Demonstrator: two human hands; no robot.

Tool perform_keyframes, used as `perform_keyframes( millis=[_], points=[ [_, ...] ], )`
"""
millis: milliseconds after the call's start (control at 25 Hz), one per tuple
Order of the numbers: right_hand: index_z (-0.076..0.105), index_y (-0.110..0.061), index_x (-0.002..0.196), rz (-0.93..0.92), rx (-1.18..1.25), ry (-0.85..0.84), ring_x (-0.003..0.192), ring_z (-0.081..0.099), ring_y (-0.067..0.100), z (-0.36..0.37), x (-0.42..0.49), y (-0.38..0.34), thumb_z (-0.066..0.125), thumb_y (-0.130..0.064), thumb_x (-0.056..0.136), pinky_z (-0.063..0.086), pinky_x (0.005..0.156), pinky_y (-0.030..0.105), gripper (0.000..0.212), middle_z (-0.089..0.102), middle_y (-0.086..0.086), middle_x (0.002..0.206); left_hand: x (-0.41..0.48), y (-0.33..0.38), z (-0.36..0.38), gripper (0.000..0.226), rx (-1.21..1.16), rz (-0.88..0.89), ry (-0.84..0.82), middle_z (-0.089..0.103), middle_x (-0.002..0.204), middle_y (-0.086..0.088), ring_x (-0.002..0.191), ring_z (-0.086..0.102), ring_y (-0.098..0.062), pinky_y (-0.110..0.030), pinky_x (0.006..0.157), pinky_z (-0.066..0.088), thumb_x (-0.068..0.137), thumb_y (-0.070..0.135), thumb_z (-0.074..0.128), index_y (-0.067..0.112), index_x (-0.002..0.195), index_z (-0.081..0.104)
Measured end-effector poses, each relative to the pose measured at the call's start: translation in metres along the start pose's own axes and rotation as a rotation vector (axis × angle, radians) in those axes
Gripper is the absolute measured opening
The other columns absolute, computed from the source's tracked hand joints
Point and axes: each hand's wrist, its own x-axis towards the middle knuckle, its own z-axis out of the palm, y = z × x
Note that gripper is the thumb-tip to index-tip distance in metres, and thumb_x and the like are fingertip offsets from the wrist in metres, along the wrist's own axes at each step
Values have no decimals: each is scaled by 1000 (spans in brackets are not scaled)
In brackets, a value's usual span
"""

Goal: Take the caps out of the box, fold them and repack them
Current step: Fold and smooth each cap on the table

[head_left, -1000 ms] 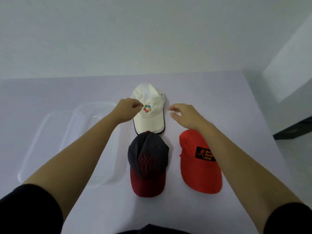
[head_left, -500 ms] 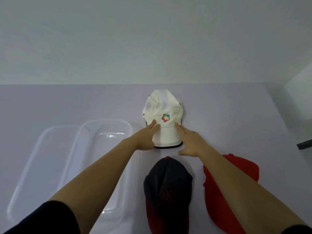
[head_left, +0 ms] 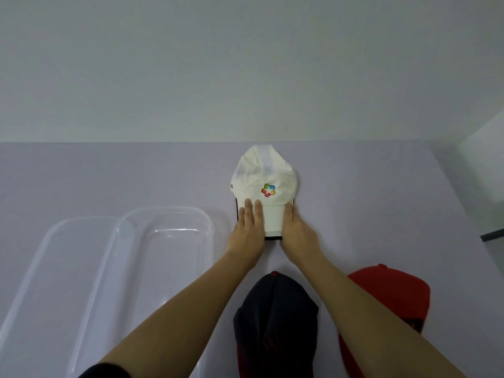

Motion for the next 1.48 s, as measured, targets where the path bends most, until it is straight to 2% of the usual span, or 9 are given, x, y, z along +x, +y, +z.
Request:
perform_keyframes(
  millis=[160,360,720,840,1000,1080,1240,1360,1480],
  points=[
    [13,-5,146,-37,174,-5,91,59,34,-10,-2,-8,42,-6,91,46,74,39,63,54,21,122,4,-2,-2,68,-204,-147,91,18,155,-21,130,40,-38,-44,102,39,97,14,39,3,149,-4],
    [32,-11,141,-48,425,-46,93,61,31,-23,-4,-11,42,-6,92,50,79,37,50,62,17,107,0,-1,-9,59,-579,-2,147,60,115,-19,98,59,-37,-37,79,46,93,5,37,11,147,14],
    [21,-6,146,45,237,74,109,55,33,-2,-24,12,51,-12,91,47,92,46,63,51,17,130,-8,-12,1,64,-266,46,89,9,159,-14,134,37,-35,-45,101,42,97,14,37,7,149,1],
    [26,-7,143,-5,233,73,120,48,33,-4,-25,12,47,-9,90,33,106,48,58,47,15,136,-10,-9,-4,69,-444,67,171,25,154,-11,127,45,-30,-40,96,45,92,18,41,13,150,3],
    [22,-21,146,6,658,60,126,45,28,-21,-26,-9,40,-19,97,27,113,41,52,45,6,141,-17,-5,-16,61,-881,109,202,33,146,15,124,41,-3,-11,98,35,89,28,34,35,146,13],
    [18,-31,147,25,823,-2,134,37,27,-25,-24,-21,38,-31,98,24,116,47,53,39,2,147,-19,-1,-19,62,-983,109,207,30,143,20,126,34,5,2,95,28,91,32,34,30,149,12],
    [14,-29,147,-67,770,-17,136,35,23,-28,-23,-19,38,-29,97,23,116,47,56,34,0,150,-22,-9,-19,55,-999,84,250,38,137,28,119,41,19,3,92,33,95,28,39,39,143,16],
    [-10,-31,148,-152,567,-20,143,21,24,-30,-21,-6,40,-18,95,19,118,47,73,10,1,159,-25,-8,-20,51,-1022,6,220,44,122,33,102,45,28,6,79,36,100,18,38,52,133,20],
    [-22,-45,138,-207,767,-80,146,2,10,-33,-26,-14,41,-11,96,13,120,37,83,-11,-6,159,-25,1,-17,45,-1151,-8,259,38,134,31,114,39,27,-1,95,35,103,23,33,44,141,21]
  ],
)
